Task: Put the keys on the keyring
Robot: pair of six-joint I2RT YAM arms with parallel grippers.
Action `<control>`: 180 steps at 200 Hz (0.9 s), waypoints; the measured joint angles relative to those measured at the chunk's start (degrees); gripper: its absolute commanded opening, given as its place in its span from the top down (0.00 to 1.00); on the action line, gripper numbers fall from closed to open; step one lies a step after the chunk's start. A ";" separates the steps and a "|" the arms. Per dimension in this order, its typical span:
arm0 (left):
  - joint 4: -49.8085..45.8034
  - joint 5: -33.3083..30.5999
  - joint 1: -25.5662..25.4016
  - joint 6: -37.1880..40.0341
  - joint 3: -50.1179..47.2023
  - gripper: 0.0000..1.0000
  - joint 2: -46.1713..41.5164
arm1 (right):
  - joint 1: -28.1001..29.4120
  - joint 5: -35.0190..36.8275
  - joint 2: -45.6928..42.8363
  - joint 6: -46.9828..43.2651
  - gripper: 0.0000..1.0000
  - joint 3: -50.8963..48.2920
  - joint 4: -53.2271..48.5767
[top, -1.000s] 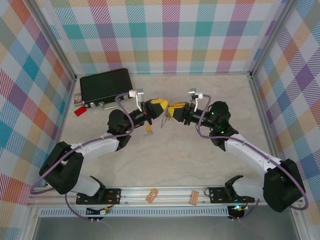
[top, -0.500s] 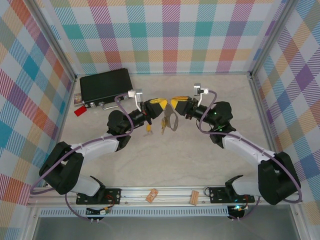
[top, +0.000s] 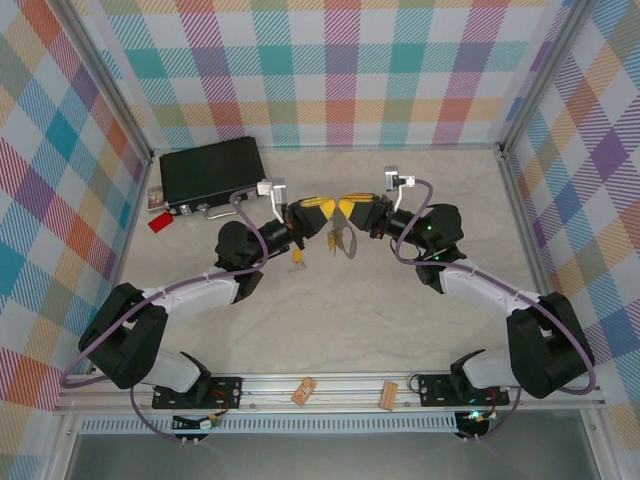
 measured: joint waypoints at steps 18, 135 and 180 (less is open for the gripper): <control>0.02 0.00 -0.13 -0.17 0.00 1.00 0.20 | 0.00 -0.42 0.15 0.17 0.82 0.00 0.09; -6.25 -0.87 0.28 3.72 -0.02 0.69 -2.25 | -1.03 -2.82 -2.58 -9.25 1.00 1.29 -13.40; -18.25 0.20 4.22 10.36 -0.87 0.66 -11.06 | -1.09 -5.03 -4.96 -24.52 1.00 7.19 -35.28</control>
